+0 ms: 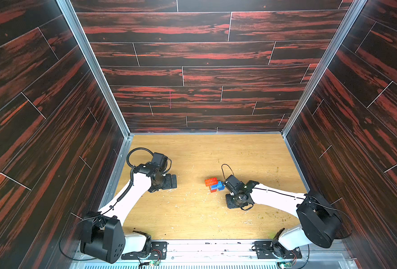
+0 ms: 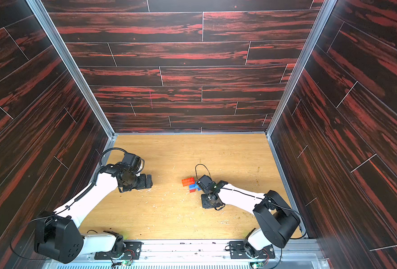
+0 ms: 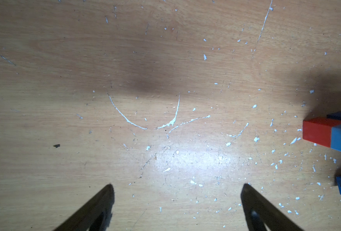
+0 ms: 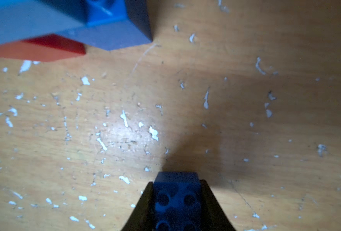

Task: Assemble a giraffe with lego
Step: Place the lego brick at the center of the board, then pick up the lego brick from the center of the board.

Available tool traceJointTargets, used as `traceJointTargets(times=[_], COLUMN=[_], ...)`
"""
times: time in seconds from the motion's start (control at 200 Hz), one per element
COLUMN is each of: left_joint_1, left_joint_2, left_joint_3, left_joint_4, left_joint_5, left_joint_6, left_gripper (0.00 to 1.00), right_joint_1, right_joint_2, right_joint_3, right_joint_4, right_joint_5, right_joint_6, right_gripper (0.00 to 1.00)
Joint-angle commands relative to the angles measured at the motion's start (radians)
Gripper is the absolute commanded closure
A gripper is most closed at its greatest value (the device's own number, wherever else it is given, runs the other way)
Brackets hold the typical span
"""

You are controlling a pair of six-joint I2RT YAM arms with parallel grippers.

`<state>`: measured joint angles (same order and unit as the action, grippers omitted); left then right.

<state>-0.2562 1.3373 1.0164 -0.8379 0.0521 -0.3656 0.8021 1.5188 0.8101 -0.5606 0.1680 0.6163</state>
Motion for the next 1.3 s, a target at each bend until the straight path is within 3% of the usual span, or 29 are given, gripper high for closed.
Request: traceJointTargets(times=[0.0, 0.055, 0.185, 1.012, 1.298], left_joint_1=[0.006, 0.005, 0.005, 0.005, 0.006], left_joint_2=[-0.002, -0.002, -0.001, -0.001, -0.001], left_joint_3=[0.007, 0.008, 0.008, 0.007, 0.006], left_joint_4=[-0.020, -0.020, -0.021, -0.021, -0.020], left_joint_5=[-0.005, -0.004, -0.003, -0.003, -0.004], left_joint_6=[0.010, 0.010, 0.010, 0.010, 0.010], left_gripper=[0.00, 0.00, 0.00, 0.01, 0.01], right_joint_1=[0.005, 0.005, 0.006, -0.011, -0.018], right_joint_2=[0.004, 0.004, 0.008, 0.075, 0.081], right_joint_3=[0.002, 0.007, 0.025, 0.097, 0.108], right_joint_4=[-0.026, -0.041, -0.071, -0.168, -0.174], right_joint_5=[-0.015, -0.019, -0.021, -0.041, -0.024], right_joint_6=[0.005, 0.004, -0.008, -0.120, -0.135], right_gripper=[0.56, 0.49, 0.46, 0.52, 0.59])
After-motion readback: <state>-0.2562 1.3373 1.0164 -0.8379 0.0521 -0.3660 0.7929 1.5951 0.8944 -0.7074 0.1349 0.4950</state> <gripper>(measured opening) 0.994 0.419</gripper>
